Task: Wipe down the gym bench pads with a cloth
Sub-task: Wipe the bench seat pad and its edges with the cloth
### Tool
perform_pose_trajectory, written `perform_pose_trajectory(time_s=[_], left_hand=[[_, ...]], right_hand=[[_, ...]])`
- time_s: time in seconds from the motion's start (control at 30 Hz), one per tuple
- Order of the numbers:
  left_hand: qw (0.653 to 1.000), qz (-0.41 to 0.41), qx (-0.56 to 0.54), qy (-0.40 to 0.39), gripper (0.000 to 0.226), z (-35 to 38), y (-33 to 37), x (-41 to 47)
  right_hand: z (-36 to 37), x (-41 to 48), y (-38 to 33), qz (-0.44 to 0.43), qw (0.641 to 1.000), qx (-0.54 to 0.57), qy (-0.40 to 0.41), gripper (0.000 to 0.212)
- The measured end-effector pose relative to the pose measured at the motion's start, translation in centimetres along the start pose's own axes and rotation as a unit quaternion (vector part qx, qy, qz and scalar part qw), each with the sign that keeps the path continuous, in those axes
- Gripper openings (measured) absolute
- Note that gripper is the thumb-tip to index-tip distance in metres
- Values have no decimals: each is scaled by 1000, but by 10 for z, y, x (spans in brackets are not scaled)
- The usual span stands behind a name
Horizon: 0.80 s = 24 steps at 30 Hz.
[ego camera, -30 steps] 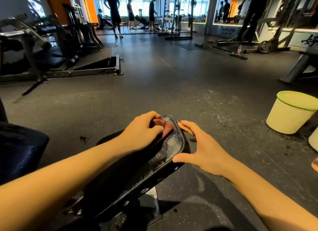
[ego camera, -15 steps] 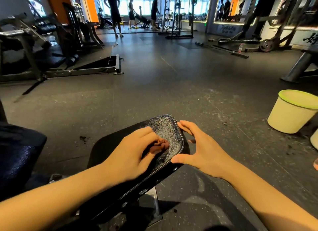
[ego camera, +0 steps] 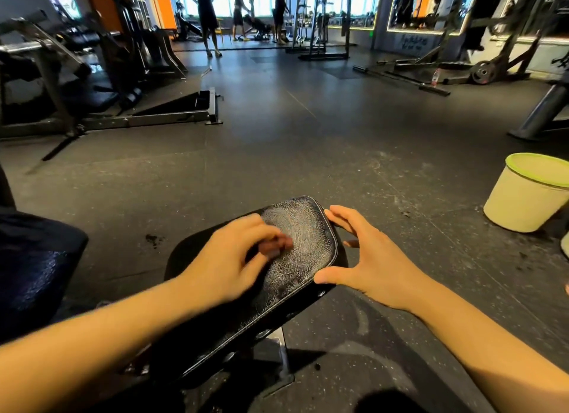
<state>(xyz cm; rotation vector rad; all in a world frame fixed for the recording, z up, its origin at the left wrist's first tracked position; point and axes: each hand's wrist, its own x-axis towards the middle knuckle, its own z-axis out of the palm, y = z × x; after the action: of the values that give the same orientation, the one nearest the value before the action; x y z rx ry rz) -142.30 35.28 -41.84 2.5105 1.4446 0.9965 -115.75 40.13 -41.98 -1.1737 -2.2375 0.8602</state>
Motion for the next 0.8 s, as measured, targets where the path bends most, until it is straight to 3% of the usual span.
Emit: perform_pose_trajectory(time_s=[0.1, 0.17, 0.27, 0.33, 0.4, 0.5, 0.6, 0.67, 0.8], left_hand=[[990, -118, 59, 57, 26, 4, -32, 52], [985, -146, 56, 77, 26, 15, -19, 70], [997, -50, -10, 50, 21, 21, 23, 37], [998, 15, -56, -11, 27, 10, 32, -7], [1000, 12, -23, -18, 26, -4, 9, -27], [995, -72, 58, 33, 29, -7, -33, -2], [990, -103, 54, 80, 24, 13, -14, 49], [994, -69, 5, 88, 20, 26, 22, 54], [996, 51, -72, -1, 31, 12, 48, -23]], right_hand=[[-1, -2, -4, 4, 1000, -3, 0, 115], [-2, -4, -6, 2, 1000, -7, 0, 115], [-2, -4, -5, 4, 1000, -13, 0, 116], [-2, -2, -3, 2, 1000, -16, -1, 117], [-2, -1, -4, 3, 1000, -16, -3, 118], [-3, -2, -7, 2, 1000, -16, -3, 119], [-4, -3, -10, 6, 1000, -14, -4, 119], [-3, -4, -8, 11, 1000, -15, 0, 118], [-1, -4, -4, 8, 1000, -21, 6, 116]])
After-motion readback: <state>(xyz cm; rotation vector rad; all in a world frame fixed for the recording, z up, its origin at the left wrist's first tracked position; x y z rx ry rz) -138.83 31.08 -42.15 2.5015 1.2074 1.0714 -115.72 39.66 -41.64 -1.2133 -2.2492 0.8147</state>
